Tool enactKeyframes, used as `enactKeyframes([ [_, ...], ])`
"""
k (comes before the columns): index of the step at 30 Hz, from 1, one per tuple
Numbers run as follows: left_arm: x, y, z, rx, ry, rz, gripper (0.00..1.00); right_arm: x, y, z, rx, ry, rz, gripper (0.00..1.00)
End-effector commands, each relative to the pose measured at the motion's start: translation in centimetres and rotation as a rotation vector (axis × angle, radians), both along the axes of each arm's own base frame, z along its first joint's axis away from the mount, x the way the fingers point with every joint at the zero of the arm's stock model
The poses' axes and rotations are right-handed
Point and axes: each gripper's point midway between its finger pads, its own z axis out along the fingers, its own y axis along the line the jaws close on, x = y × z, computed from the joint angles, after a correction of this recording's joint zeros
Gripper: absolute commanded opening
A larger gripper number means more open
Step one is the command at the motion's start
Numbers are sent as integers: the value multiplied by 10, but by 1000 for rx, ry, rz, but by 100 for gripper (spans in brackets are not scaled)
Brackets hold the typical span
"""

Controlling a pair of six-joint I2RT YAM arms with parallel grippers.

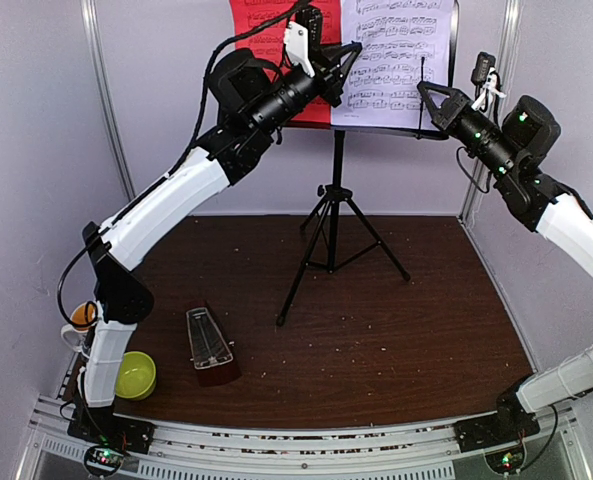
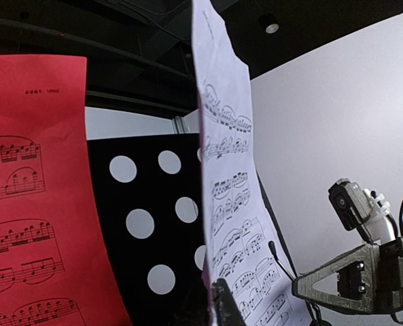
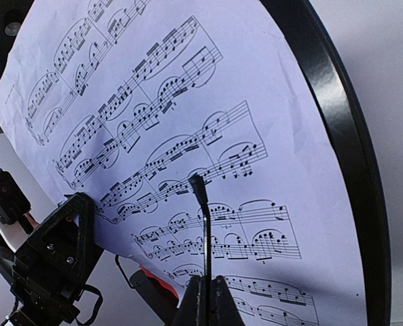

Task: Set up the instrument practice props

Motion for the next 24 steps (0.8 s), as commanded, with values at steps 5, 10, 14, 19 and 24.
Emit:
enactKeyframes([
  [5, 1, 6, 10, -50, -17, 5, 15, -17, -1, 20, 8, -89, 31, 0],
  [10, 0, 7, 11, -46, -12, 8, 22, -17, 0, 20, 7, -88, 30, 0],
  [14, -1, 12, 15, -41, -12, 22, 28, -16, -2, 20, 9, -80, 17, 11],
  [19, -6, 18, 22, -41, -19, 28, 32, -15, -4, 20, 16, -73, 13, 24],
  [24, -10, 20, 22, -27, -16, 32, 37, -16, -7, 19, 16, -69, -1, 36],
])
